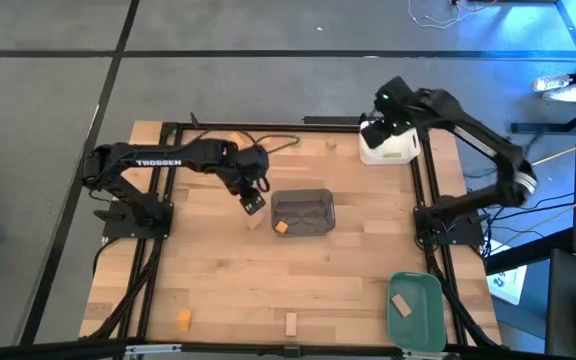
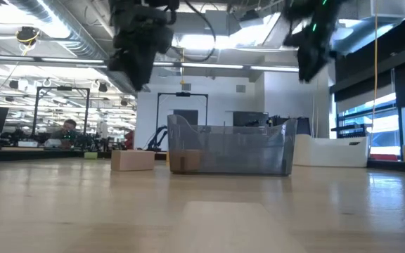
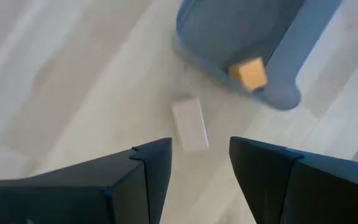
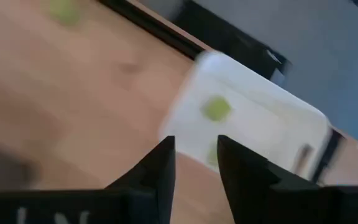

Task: Sort & place blocks by color
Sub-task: Put the brown block into the blue bin

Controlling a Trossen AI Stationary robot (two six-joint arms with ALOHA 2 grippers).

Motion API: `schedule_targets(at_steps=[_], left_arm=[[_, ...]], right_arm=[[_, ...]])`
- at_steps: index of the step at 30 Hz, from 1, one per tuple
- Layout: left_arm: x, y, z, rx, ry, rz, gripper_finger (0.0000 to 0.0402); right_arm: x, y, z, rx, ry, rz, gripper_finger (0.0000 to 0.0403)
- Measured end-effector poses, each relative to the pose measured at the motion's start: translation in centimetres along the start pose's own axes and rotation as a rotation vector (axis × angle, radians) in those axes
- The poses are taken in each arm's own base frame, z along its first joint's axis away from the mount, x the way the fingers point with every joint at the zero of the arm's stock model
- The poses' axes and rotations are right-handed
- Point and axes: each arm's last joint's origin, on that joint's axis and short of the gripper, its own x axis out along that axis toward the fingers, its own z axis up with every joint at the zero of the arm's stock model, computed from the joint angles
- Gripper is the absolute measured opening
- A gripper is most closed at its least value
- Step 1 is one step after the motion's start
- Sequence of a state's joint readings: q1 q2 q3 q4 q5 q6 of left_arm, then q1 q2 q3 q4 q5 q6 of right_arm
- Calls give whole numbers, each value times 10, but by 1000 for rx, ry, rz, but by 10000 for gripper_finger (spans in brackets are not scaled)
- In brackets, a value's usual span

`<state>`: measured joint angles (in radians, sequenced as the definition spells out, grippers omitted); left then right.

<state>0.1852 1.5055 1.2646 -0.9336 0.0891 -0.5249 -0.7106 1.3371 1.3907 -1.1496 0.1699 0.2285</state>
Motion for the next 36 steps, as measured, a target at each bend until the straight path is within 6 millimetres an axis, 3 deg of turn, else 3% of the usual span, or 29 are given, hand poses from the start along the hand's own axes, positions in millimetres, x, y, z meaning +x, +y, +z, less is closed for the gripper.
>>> schedule_targets(at_steps=[6,13,18,36], left_arm=[[30,-7,-28,-9,37,52,154],[49,-17,-39,14,-60,116,154],[59,-21,-42,22,-102,70,154],[106,-28,-57,89,-46,172,154]], right_arm=[[-59,19,-21,-87,-237,231,119],[-95,29,-38,-154,-398,372,119],[-102,35,-43,-185,-426,416,119],[-105,41,-47,-219,-424,444,119]])
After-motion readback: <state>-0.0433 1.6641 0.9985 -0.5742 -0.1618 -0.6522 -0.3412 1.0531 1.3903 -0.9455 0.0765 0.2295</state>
